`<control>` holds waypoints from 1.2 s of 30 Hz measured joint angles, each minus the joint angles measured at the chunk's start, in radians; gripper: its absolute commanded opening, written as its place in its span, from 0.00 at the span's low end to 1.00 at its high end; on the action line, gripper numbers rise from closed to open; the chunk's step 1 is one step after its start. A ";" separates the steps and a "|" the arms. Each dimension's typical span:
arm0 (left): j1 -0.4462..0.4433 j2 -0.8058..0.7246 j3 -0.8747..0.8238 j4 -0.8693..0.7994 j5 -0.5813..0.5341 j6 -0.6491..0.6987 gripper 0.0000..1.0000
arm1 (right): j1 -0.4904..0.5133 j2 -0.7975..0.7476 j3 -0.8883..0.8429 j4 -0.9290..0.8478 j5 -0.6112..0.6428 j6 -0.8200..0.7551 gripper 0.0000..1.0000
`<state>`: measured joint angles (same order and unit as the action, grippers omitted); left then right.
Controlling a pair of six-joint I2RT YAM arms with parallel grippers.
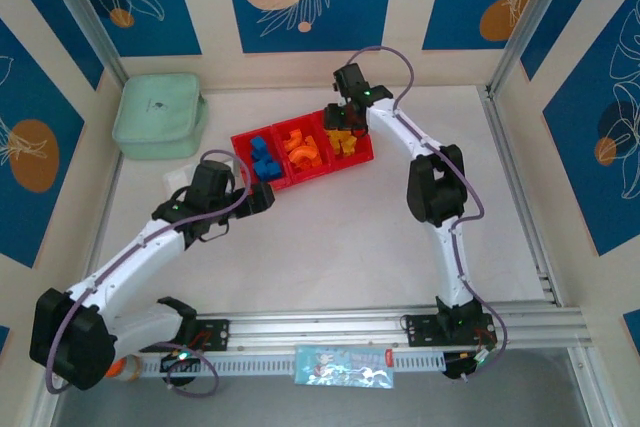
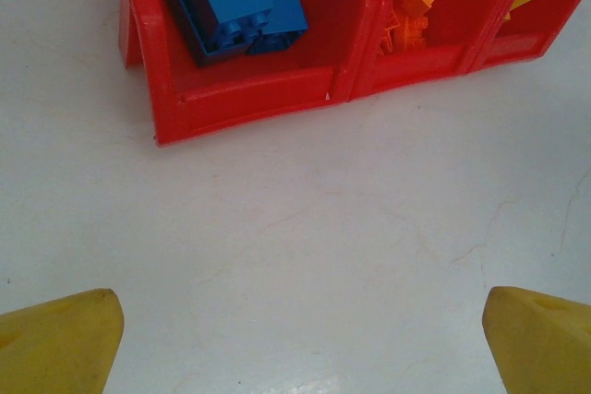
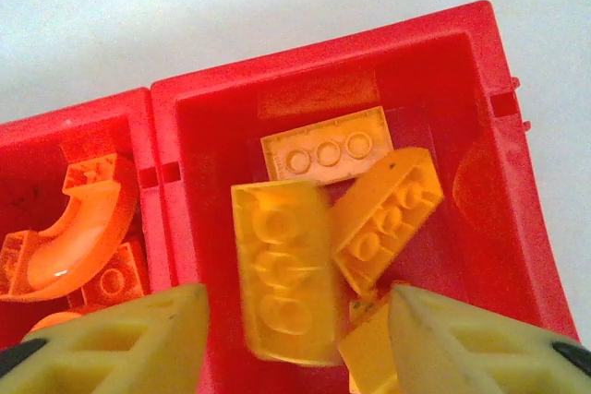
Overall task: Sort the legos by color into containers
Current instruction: Place the lego in the container, then reset both arms
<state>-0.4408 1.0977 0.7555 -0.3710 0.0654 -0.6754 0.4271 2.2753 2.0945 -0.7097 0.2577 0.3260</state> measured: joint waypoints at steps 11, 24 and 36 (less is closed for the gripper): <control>0.052 0.003 0.014 -0.004 -0.022 0.016 0.99 | -0.048 -0.328 -0.322 0.080 -0.002 0.005 0.90; 0.291 -0.026 -0.053 0.131 -0.412 0.230 0.99 | -0.365 -1.000 -1.281 0.555 0.165 -0.016 0.99; 0.345 0.236 -0.448 0.920 -0.401 0.597 0.99 | -0.433 -0.742 -1.517 1.103 -0.063 -0.169 0.99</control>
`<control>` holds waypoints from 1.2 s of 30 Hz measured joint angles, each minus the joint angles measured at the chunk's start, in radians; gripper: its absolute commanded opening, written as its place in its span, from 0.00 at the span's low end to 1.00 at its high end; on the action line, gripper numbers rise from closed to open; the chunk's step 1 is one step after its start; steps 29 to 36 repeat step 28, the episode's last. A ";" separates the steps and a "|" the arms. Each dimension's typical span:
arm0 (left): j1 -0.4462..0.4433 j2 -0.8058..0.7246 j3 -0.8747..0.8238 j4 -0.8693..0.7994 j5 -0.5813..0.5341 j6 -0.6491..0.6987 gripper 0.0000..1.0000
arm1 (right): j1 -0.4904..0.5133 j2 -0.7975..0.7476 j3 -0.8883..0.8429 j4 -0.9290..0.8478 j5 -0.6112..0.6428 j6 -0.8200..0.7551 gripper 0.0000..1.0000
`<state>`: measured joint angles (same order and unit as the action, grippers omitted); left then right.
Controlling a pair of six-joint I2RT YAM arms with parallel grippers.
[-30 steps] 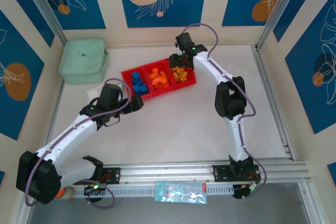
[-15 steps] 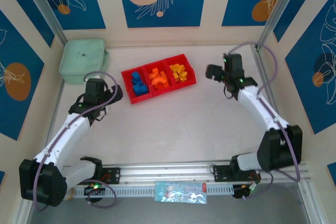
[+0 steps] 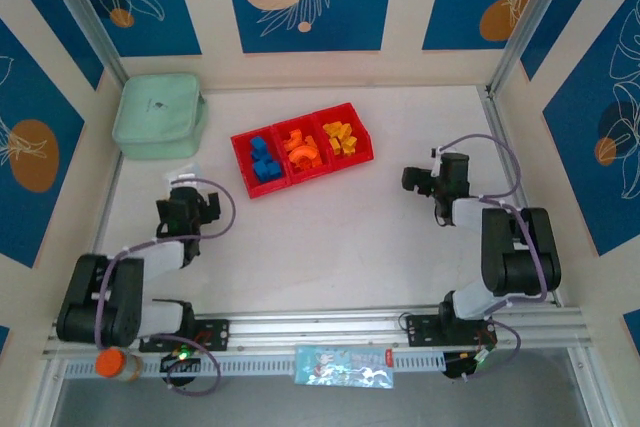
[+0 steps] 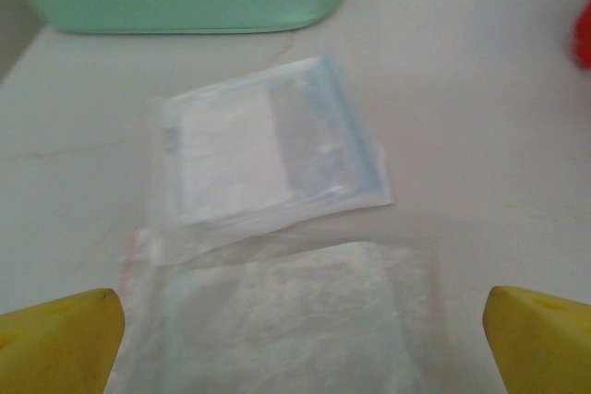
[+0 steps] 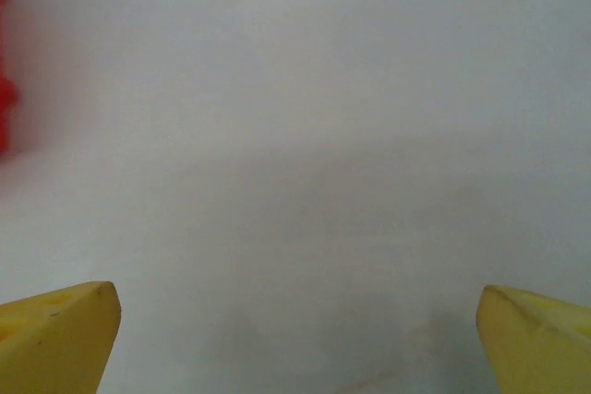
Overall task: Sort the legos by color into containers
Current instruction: Reset both arms
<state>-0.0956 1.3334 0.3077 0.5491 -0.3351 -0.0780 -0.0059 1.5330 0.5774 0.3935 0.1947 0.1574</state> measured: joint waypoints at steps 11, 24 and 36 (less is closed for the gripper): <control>0.001 0.230 0.025 0.363 0.178 0.096 0.99 | -0.004 -0.008 -0.172 0.345 -0.131 -0.039 0.99; 0.002 0.230 0.045 0.391 0.177 0.099 0.99 | 0.003 -0.008 -0.171 0.363 -0.133 -0.046 0.99; 0.002 0.230 0.045 0.391 0.177 0.099 0.99 | 0.002 -0.008 -0.169 0.363 -0.136 -0.046 0.99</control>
